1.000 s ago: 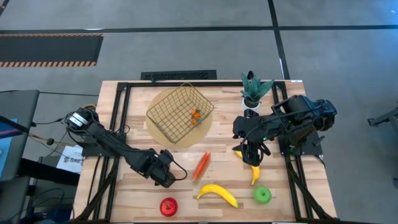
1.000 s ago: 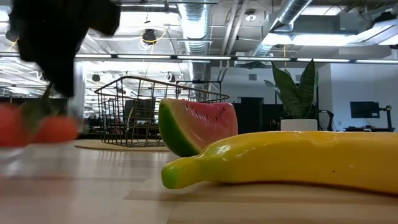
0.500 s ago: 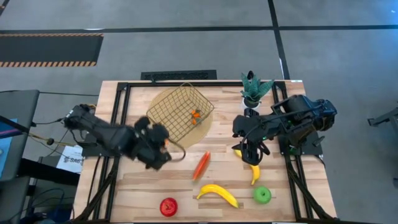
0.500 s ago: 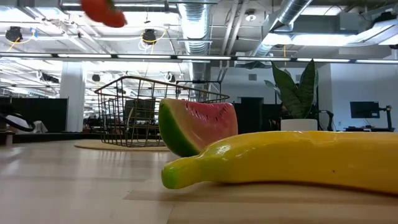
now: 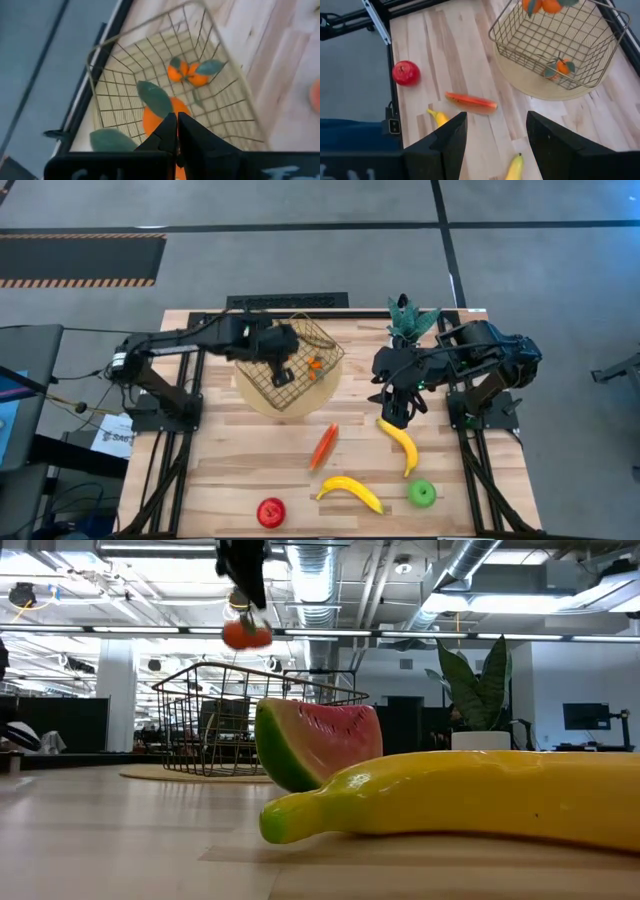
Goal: Build produce basket
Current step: Put the yellow tangerine into the wire basket
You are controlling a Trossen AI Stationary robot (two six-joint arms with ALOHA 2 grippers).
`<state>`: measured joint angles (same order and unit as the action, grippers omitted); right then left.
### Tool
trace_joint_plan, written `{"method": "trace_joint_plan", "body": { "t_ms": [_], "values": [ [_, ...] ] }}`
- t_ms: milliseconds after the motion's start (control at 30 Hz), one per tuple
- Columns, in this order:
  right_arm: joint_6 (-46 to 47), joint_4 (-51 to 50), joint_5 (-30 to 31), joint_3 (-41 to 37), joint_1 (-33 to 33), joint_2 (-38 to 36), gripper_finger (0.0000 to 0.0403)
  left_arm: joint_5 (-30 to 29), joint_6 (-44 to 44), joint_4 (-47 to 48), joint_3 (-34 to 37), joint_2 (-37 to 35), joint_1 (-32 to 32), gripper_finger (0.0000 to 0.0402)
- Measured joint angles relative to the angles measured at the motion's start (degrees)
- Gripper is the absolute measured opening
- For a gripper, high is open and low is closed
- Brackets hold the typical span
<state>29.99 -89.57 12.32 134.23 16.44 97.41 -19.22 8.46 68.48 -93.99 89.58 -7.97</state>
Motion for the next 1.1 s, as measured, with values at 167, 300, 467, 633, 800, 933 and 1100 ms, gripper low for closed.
{"method": "trace_joint_plan", "body": {
  "t_ms": [167, 300, 467, 633, 800, 933, 1100],
  "values": [
    [0.46, 0.53, 0.7, 0.0, -0.47, 0.07, 0.0223, 8.69, -7.06, -11.72, 7.73, 0.02, -7.52, 0.0],
    [1.38, 0.78, 1.37, 0.0, -0.52, 0.07, 0.0223, 13.76, -11.52, -20.53, 12.17, 0.32, -10.9, 0.0],
    [3.26, 2.02, 1.57, 0.0, -0.47, 0.07, 0.0223, 18.87, -14.89, -27.45, 16.88, 1.45, -13.0, 0.0],
    [4.63, 2.24, 2.78, -0.04, -0.47, 0.07, 0.0223, 19.39, -17.75, -31.08, 19.57, 3.45, -14.24, 0.0],
    [5.55, 3.7, 2.89, -0.04, -0.47, 0.07, 0.0223, 20.56, -19.59, -31.74, 20.06, 6.96, -15.09, 0.0],
    [6.09, 3.92, 2.89, -0.04, -0.47, 0.07, 0.0223, 22.07, -20.27, -32.92, 19.99, 10.13, -15.28, 0.0],
    [6.19, 4.21, 2.89, -0.04, -0.47, 0.07, 0.0223, 21.66, -20.29, -33.94, 19.93, 11.32, -15.19, 0.0]
  ]
}}
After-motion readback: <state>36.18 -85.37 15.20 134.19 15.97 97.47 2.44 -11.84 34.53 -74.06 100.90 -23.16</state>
